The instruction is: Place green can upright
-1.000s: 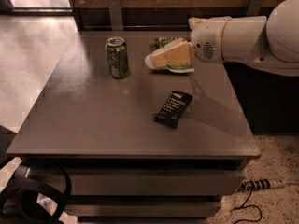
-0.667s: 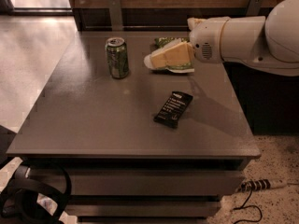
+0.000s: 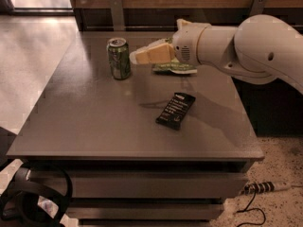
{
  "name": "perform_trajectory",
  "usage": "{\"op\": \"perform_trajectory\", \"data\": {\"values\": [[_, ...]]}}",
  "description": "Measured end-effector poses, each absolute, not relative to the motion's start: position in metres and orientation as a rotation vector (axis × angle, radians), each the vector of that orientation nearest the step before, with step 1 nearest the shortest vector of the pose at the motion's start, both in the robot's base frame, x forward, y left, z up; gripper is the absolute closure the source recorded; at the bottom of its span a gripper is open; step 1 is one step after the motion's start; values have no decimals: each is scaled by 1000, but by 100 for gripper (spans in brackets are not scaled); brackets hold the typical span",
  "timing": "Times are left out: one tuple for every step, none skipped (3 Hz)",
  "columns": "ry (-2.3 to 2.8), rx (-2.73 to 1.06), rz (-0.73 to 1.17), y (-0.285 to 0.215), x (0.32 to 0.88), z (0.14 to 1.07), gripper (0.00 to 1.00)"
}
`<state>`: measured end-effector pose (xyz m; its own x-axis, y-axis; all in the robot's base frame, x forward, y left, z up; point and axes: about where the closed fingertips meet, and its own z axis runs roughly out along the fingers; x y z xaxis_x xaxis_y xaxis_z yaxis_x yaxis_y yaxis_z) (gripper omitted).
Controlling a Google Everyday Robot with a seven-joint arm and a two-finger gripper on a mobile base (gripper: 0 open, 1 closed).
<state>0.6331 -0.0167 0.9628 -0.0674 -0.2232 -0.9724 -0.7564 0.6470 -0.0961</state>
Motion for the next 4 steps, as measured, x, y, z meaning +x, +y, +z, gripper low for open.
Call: {"op": "perform_trajectory", "data": {"values": [[1578, -790, 568, 10, 655, 952, 0], [1545, -783, 601, 37, 672, 944, 0], [1528, -790, 619, 63, 681, 935, 0], [1531, -787, 636, 87, 688, 920, 0]]}}
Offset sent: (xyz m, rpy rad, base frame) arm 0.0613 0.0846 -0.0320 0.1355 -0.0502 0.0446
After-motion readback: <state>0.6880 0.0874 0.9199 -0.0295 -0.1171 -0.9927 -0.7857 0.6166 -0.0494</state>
